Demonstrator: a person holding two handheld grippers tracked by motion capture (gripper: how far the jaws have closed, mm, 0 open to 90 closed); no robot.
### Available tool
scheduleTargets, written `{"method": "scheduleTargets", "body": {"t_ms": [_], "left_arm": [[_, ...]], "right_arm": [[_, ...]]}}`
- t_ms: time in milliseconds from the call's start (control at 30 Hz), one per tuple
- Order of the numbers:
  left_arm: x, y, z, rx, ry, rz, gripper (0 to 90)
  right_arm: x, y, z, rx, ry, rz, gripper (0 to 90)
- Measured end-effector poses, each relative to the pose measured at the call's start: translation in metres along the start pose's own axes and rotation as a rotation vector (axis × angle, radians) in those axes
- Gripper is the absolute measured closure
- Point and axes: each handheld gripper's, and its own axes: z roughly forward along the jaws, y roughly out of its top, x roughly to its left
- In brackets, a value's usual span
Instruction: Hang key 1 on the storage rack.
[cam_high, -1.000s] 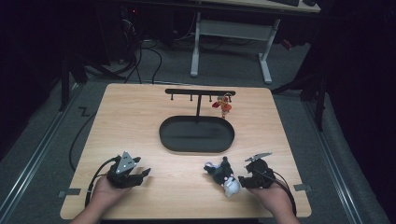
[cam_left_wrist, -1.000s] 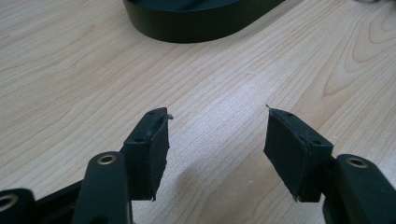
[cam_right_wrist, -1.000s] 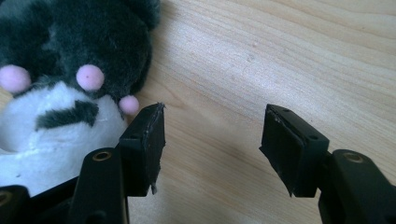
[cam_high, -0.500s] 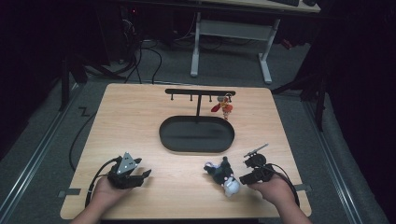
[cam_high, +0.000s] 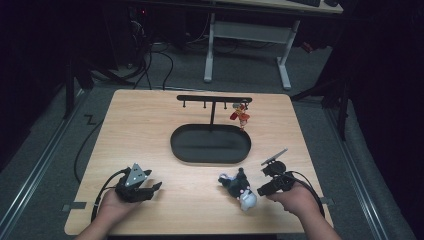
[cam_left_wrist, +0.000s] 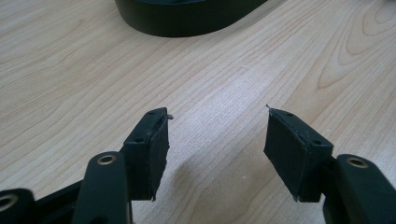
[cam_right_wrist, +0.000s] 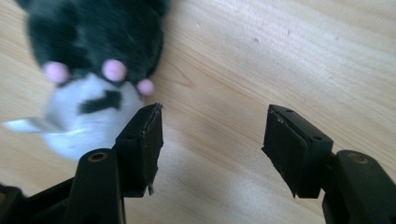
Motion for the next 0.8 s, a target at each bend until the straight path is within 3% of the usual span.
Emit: {"method": "scheduleTargets", "body": {"t_ms": [133,400,567,800], "left_arm": [[0.0,0.0,0.0,0.002,-0.001,0.001,39.9],[0.0,0.0,0.001,0.003,-0.005,0.001,39.9],[0.0,0.0,0.001,0.007,-0.009,0.003,39.7],[-0.001,0.0,0.001,0.011,-0.013,0.006,39.6]], "right_arm": [[0.008,0.004,-0.014,-0.016,0.0,-0.019,36.4],[0.03,0.013,-0.026,-0.021,0.057,-0.041,29.4],[0.047,0.017,-0.019,-0.018,0.066,-0.075,26.0],[0.058,0.018,0.003,0.018,0.07,-0.085,21.9]]}}
